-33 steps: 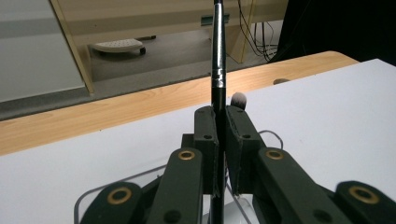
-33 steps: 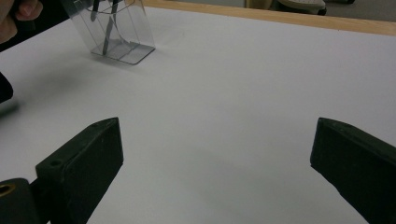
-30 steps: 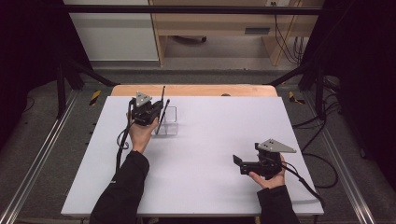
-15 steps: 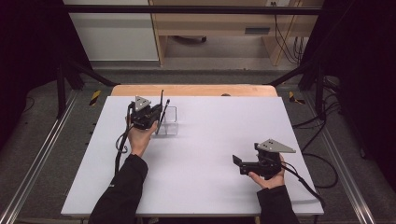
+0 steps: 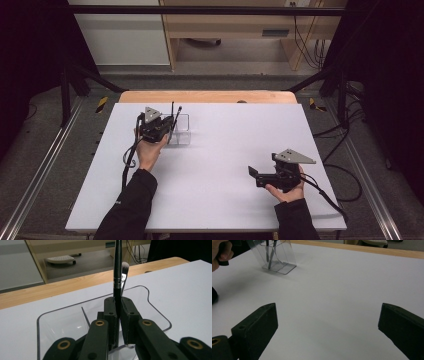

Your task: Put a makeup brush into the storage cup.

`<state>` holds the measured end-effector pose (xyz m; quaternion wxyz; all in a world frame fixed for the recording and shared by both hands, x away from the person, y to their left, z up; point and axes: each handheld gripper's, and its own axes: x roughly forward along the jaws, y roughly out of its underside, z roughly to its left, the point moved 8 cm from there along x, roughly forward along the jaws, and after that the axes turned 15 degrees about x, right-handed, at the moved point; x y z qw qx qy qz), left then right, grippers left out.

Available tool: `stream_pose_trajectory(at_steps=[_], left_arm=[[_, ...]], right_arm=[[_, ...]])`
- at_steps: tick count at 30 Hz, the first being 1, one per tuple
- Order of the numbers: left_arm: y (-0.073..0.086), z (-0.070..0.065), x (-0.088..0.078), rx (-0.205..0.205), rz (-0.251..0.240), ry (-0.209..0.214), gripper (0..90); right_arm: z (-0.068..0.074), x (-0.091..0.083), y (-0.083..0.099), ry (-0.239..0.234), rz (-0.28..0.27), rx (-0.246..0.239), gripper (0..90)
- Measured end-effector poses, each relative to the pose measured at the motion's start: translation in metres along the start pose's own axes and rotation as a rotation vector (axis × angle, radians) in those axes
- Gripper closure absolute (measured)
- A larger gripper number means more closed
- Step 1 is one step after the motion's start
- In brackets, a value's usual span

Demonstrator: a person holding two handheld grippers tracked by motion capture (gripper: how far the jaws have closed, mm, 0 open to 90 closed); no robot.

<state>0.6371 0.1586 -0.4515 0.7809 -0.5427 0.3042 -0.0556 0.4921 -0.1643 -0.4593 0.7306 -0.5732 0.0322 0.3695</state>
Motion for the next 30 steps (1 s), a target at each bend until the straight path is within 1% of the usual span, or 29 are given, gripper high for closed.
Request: stream_pose_trajectory(at_steps=[7, 9, 11, 13, 15, 17, 20, 21, 22, 24, 26, 30], left_arm=[[0.003, -0.001, -0.003, -0.001, 0.015, 0.011, 82.3], [0.001, -0.001, -0.007, -0.008, 0.011, 0.019, 78.8], [-0.001, -0.001, -0.012, -0.007, 0.006, 0.021, 74.9], [-0.002, -0.002, -0.017, -0.015, -0.003, 0.028, 72.6], [-0.003, -0.004, -0.024, -0.021, -0.007, 0.042, 69.5], [-0.003, -0.005, -0.029, -0.018, -0.012, 0.043, 66.6], [-0.005, -0.008, -0.037, -0.024, -0.021, 0.062, 61.6], [-0.005, -0.009, -0.04, -0.025, -0.024, 0.074, 60.1], [-0.006, -0.011, -0.043, -0.024, -0.028, 0.085, 58.8], [-0.006, -0.013, -0.048, -0.016, -0.032, 0.089, 56.5], [-0.006, -0.016, -0.054, -0.02, -0.04, 0.106, 54.3], [-0.004, -0.02, -0.064, -0.007, -0.049, 0.117, 51.3]], right_arm=[[0.001, -0.001, -0.001, -0.002, -0.003, 0.0, 3.0], [0.001, -0.001, -0.001, -0.002, -0.004, 0.002, 3.0], [0.001, -0.001, -0.001, -0.001, -0.006, 0.001, 3.0], [0.001, -0.002, -0.002, -0.002, -0.008, 0.0, 3.0], [0.002, -0.003, -0.002, -0.005, -0.01, 0.005, 3.0], [0.002, -0.003, -0.003, -0.006, -0.012, 0.004, 3.0], [0.002, -0.004, -0.004, -0.007, -0.016, 0.003, 3.0], [0.002, -0.004, -0.004, -0.007, -0.017, 0.004, 2.9], [0.002, -0.004, -0.004, -0.006, -0.017, 0.002, 2.9], [0.002, -0.004, -0.004, -0.005, -0.018, 0.001, 2.9], [0.002, -0.005, -0.004, -0.006, -0.019, 0.002, 2.9], [0.001, -0.006, -0.005, -0.007, -0.025, 0.004, 2.9]])
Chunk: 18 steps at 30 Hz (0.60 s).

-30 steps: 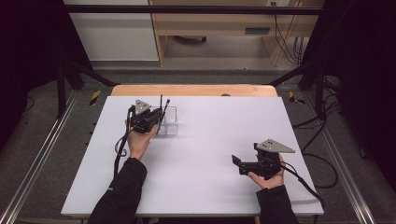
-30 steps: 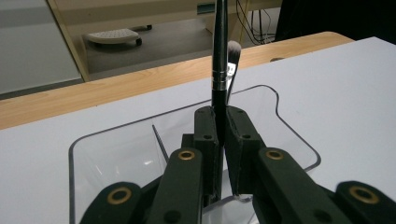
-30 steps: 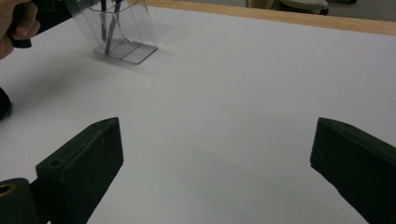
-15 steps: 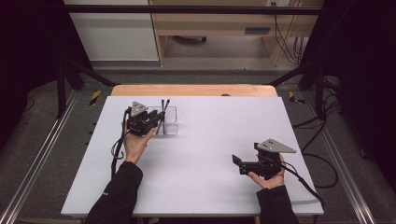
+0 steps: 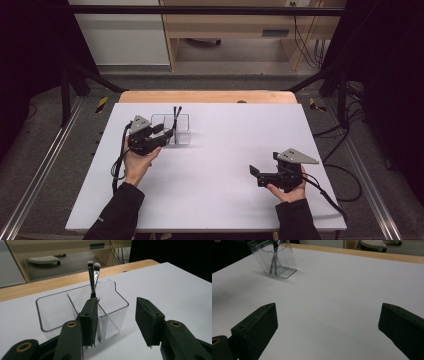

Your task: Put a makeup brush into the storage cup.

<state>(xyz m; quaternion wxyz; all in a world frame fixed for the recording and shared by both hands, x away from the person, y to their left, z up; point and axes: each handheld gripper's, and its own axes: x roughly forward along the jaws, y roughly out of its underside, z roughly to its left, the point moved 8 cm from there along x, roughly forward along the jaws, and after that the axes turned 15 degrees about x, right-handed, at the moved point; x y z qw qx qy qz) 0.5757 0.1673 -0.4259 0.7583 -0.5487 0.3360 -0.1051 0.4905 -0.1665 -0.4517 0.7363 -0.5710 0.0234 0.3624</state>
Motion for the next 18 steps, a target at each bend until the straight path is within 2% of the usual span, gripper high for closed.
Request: stream_pose_trajectory(at_steps=[9, 15, 18], left_arm=[[0.003, -0.005, -0.018, 0.03, -0.011, -0.003, 45.3], [0.009, -0.006, -0.029, 0.026, -0.019, -0.014, 40.0], [0.013, -0.008, -0.034, 0.034, -0.019, -0.005, 37.1]], right_arm=[[0.0, -0.001, -0.001, -0.001, -0.004, -0.001, 2.8], [0.0, -0.003, -0.002, 0.0, -0.008, -0.004, 2.8], [0.0, -0.003, -0.002, -0.001, -0.006, -0.005, 2.8]])
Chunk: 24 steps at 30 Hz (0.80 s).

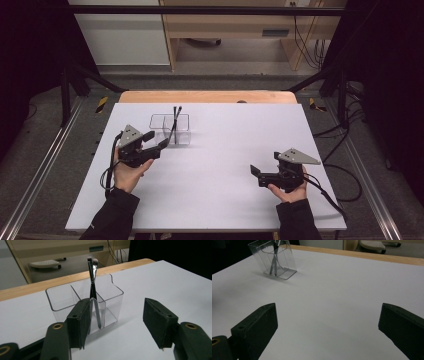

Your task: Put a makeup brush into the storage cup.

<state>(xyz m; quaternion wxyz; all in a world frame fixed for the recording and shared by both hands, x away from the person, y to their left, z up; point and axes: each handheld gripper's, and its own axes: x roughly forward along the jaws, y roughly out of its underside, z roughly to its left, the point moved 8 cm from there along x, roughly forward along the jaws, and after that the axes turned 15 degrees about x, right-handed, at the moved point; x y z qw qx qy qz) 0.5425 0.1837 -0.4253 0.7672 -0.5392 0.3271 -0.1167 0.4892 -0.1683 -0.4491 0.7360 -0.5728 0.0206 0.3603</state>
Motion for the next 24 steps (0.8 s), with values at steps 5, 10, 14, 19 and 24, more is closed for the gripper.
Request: stream_pose_trajectory(at_steps=[5, 10, 14, 19, 24], left_arm=[[0.006, -0.005, -0.006, 0.033, 0.013, 0.009, 30.9], [0.013, -0.01, -0.01, 0.031, 0.033, 0.032, 24.8], [0.019, -0.013, -0.014, 0.04, 0.044, 0.036, 21.2], [0.024, -0.016, -0.02, 0.034, 0.043, 0.039, 16.0], [0.033, -0.018, -0.024, 0.02, 0.056, 0.036, 12.9]], right_arm=[[0.0, -0.002, -0.001, 0.001, -0.006, 0.001, 2.7], [0.0, -0.003, -0.002, 0.0, -0.007, 0.002, 2.7], [0.0, -0.003, -0.002, -0.001, -0.007, 0.002, 2.7], [-0.001, -0.003, -0.002, 0.001, -0.007, 0.002, 2.6], [-0.001, -0.004, -0.001, -0.001, -0.006, 0.0, 2.6]])
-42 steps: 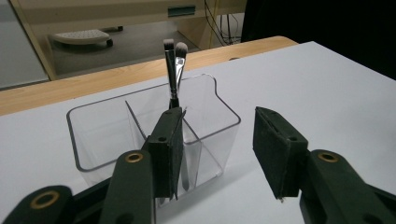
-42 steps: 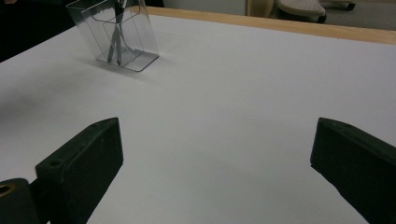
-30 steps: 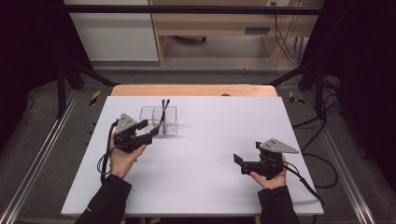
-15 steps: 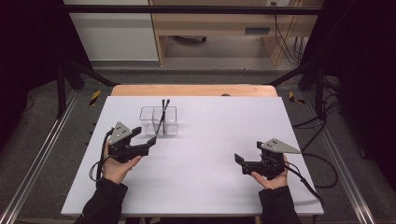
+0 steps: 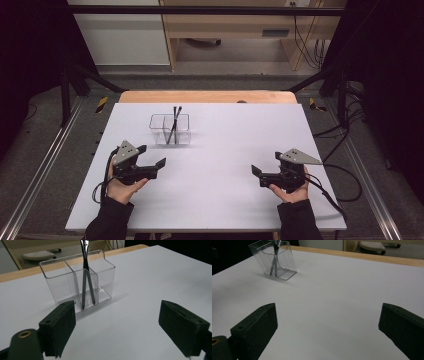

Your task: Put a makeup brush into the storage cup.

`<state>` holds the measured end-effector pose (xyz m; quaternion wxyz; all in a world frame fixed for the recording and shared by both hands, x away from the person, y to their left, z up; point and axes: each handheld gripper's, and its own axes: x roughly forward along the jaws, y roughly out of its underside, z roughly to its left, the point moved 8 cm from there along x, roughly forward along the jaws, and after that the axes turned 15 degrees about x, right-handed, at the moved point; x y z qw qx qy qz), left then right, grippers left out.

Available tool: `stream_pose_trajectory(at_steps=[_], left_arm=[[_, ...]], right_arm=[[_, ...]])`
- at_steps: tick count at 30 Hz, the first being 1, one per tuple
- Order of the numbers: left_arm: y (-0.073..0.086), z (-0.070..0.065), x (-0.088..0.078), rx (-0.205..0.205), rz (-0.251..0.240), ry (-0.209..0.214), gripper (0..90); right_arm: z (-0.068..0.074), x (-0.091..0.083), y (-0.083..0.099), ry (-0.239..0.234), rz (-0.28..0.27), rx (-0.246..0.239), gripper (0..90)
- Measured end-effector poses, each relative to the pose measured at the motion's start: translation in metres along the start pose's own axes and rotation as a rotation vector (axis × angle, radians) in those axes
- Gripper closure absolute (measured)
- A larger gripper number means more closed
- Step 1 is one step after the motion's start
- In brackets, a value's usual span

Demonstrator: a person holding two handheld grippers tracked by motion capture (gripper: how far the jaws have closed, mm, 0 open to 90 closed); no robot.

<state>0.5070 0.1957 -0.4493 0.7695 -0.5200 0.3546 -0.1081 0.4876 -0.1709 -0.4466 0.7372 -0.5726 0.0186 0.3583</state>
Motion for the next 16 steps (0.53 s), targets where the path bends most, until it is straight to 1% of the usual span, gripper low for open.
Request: stream_pose_trajectory(at_steps=[5, 8, 11, 16], left_arm=[[0.011, 0.0, -0.005, -0.032, 0.011, -0.003, 12.0], [0.016, 0.002, -0.006, -0.043, 0.015, -0.011, 11.6], [0.02, 0.003, -0.008, -0.043, 0.021, -0.014, 11.3], [0.024, 0.005, -0.011, -0.055, 0.02, -0.017, 10.9]], right_arm=[[-0.001, 0.0, 0.0, -0.001, 0.004, 0.0, 2.5], [-0.001, 0.0, 0.001, -0.003, 0.005, 0.0, 2.5], [-0.001, -0.001, 0.001, -0.004, 0.006, -0.001, 2.5], [-0.003, -0.001, 0.001, -0.003, 0.006, 0.008, 2.5]])
